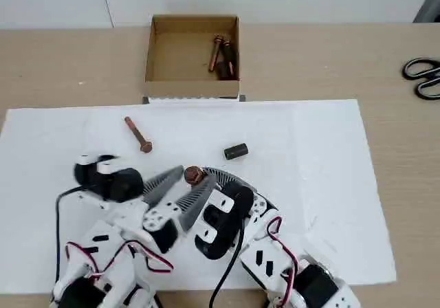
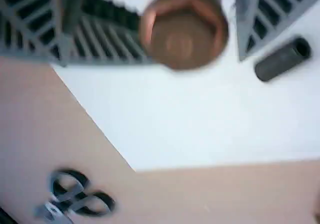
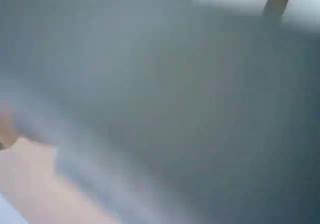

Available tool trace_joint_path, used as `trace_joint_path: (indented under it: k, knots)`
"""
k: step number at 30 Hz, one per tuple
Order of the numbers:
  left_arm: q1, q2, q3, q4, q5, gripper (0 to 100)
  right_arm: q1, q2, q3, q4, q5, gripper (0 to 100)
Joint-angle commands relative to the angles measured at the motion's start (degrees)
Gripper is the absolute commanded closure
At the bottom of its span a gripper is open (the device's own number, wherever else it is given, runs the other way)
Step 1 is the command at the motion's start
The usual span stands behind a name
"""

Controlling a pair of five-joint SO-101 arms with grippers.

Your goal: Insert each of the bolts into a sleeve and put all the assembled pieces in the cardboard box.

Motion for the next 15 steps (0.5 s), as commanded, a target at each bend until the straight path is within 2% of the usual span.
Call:
trace_joint_path:
  k: [1, 7, 11, 15]
  knots:
    - [-3.9, -0.5, -5.1, -0.4, -2.3, 81, 0.4, -0.5, 0.0, -1.7, 0.2, 99.5]
    - [-10.4, -0.5, -7.3, 0.0, -6.2, 100, 0.4, -0.5, 1.2, -2.1, 0.1, 99.5]
    - [-16.5, -0.6, -6.2, 4.4, -6.7, 100, 2.7, -0.5, 1.3, -2.1, 0.0, 99.5]
    - [-23.4, -0.6, 0.9, 6.0, -10.9, 100, 10.3, -0.5, 1.3, -2.1, -1.6, 99.5]
